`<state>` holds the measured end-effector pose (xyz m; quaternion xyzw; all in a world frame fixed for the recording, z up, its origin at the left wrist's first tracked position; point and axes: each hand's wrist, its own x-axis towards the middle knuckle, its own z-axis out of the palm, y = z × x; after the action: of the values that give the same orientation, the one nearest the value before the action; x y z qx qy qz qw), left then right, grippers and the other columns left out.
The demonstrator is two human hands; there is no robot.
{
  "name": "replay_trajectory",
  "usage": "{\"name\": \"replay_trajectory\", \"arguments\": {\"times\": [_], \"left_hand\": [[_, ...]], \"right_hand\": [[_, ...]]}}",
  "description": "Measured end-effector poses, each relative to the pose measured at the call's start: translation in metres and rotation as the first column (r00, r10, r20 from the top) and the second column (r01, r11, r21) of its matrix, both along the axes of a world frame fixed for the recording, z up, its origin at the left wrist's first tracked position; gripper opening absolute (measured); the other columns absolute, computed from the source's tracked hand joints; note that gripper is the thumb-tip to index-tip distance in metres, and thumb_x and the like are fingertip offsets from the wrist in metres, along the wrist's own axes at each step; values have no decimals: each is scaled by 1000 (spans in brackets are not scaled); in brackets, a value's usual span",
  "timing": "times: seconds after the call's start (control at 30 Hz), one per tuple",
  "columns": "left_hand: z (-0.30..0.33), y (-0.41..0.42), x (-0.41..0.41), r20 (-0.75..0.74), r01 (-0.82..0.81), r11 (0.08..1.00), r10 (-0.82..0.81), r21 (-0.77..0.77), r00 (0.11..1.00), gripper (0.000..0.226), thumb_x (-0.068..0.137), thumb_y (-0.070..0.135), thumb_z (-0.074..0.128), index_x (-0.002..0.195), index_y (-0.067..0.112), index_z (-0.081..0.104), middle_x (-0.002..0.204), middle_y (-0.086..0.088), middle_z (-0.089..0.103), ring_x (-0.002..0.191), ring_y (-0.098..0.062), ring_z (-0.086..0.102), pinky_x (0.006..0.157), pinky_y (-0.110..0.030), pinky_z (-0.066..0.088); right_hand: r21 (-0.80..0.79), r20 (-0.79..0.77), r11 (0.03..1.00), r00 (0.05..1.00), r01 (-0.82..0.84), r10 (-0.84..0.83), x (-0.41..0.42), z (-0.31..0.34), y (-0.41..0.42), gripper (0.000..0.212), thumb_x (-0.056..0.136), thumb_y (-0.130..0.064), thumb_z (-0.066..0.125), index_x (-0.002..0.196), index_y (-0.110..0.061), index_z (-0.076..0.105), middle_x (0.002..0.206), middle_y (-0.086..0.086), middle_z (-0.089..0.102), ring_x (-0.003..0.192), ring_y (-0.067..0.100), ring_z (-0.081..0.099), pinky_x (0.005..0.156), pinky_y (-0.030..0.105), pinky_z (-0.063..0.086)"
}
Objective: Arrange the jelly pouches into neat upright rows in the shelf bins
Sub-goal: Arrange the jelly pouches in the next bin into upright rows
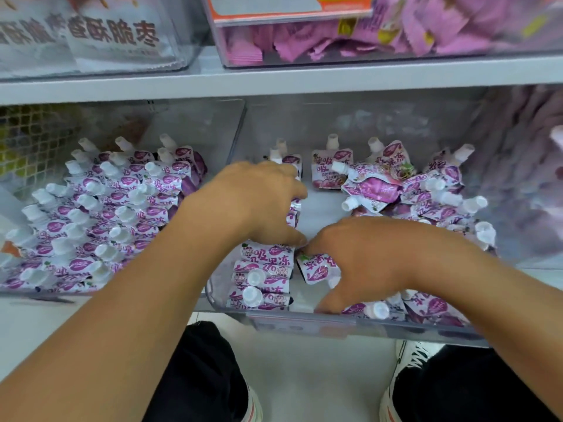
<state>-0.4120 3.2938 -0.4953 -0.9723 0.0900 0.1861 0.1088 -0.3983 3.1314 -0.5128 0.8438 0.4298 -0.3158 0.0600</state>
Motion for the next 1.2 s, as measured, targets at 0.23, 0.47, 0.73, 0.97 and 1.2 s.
{"name": "replay_trajectory", "arguments": {"times": [0.23, 0.47, 0.73, 0.97, 1.2], "left_hand": [[1, -9, -6, -5, -86, 996, 86, -19, 996, 87, 71, 69, 68, 145, 37, 35, 154, 11, 29, 142, -17, 28, 108, -40, 33], [-12, -2, 0, -39, 17, 999, -19, -37, 999, 66, 90, 62, 48, 150, 38, 31, 164, 12, -1, 150, -13, -11, 122, -45, 0], [-9, -5, 11, -102, -19, 1000, 20, 7, 995, 49, 95, 51, 46, 142, 36, 45, 160, 12, 22, 151, -16, 2, 122, -43, 7], [-1, 9, -9, 54, 124, 956, -114, -266, 992, 44, 93, 45, 57, 136, 36, 52, 153, 11, 37, 144, -12, 26, 120, -36, 17], [3, -9, -36, -122, 86, 926, -140, -367, 983, 52, 73, 66, 70, 120, 46, 60, 97, 20, 61, 90, -1, 52, 80, -26, 46]], "right_hand": [[-151, 106, 989, 994, 4, 12, 3, 19, 0, 57, 79, -41, 74, 131, -30, 54, 102, -6, 56, 88, 20, 58, 69, 30, 51], [-65, 101, 998, 995, -11, 18, 6, 18, -7, 35, 87, -36, 63, 119, -23, 61, 110, 1, 57, 95, 23, 61, 80, 38, 56], [454, 187, 890, 981, -47, -44, 23, 8, -16, 11, 85, -16, 68, 78, -7, 68, 65, 10, 59, 65, 24, 51, 54, 21, 37], [467, -122, 882, 992, 58, -1, 9, 9, -23, 8, 85, -28, 75, 82, -21, 72, 65, -3, 66, 60, 6, 59, 58, 21, 49], [245, -338, 961, 940, 126, -37, 25, 16, -51, 34, 80, -51, 72, 111, -39, 64, 99, -23, 68, 92, -4, 63, 83, 22, 54]]}}
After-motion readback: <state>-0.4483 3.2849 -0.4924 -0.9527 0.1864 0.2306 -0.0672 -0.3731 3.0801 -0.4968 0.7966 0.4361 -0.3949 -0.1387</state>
